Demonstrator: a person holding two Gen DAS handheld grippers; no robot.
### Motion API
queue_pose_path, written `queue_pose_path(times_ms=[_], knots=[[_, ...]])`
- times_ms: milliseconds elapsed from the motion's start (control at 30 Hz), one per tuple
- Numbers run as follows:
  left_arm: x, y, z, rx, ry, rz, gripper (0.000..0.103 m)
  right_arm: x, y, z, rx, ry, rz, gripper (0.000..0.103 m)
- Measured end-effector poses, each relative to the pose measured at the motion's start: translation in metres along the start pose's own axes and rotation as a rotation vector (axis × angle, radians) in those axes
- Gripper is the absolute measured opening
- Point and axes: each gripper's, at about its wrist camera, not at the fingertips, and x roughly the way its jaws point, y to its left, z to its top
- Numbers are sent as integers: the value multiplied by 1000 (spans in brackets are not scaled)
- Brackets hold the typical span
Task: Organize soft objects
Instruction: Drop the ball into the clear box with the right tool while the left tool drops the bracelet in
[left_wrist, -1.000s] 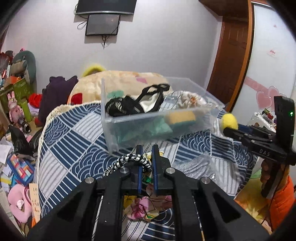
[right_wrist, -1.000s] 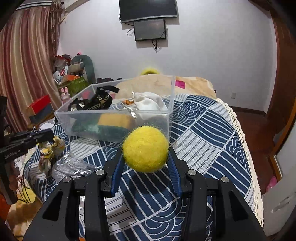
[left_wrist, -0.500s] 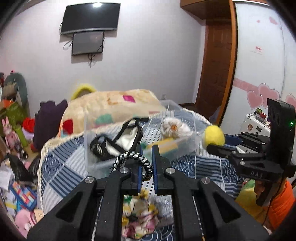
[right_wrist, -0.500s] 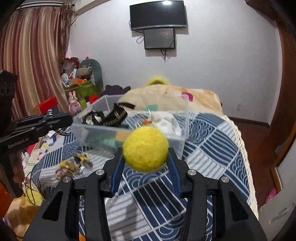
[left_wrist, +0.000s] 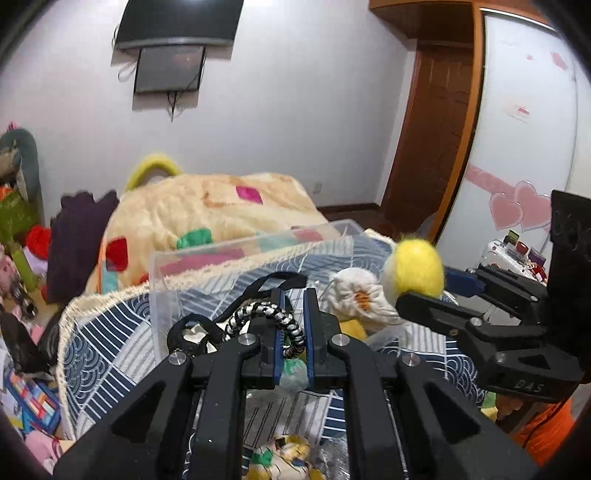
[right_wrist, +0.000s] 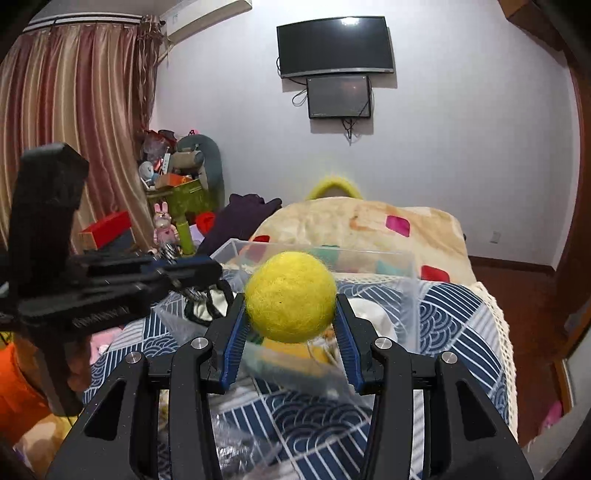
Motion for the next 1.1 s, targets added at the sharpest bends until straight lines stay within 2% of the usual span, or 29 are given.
queue_pose_path(times_ms=[267,300,333,367,467,500,533,800,900,1067,1100], knots=[[40,23,-11,-90,127,-12,11,39,1,-3,6,88,-6,42],[41,24,-13,-94,134,-7,16,43,1,-5,2,99,-12,42],[42,25,-15,-97,140,-4,26,45,2,-5,-3,106,-14,42],[43,26,-17,-100,149,-5,31,47,2,-7,-7,114,-17,42],[36,25,-21,-99,136,-6,40,50,3,-10,-23,133,-26,43],[34,24,-21,-95,132,-5,47,50,4,-11,-26,136,-28,43],[30,23,-22,-95,122,-7,50,49,4,-12,-30,137,-30,43],[6,15,-25,-71,79,0,52,41,10,-13,-61,130,-37,46],[-6,12,-25,-65,42,19,57,35,10,-11,-61,110,-48,53],[-31,5,-26,-30,-29,65,61,23,9,-7,-57,78,-50,56],[-36,3,-25,-21,-44,77,65,20,10,-6,-56,71,-51,59]])
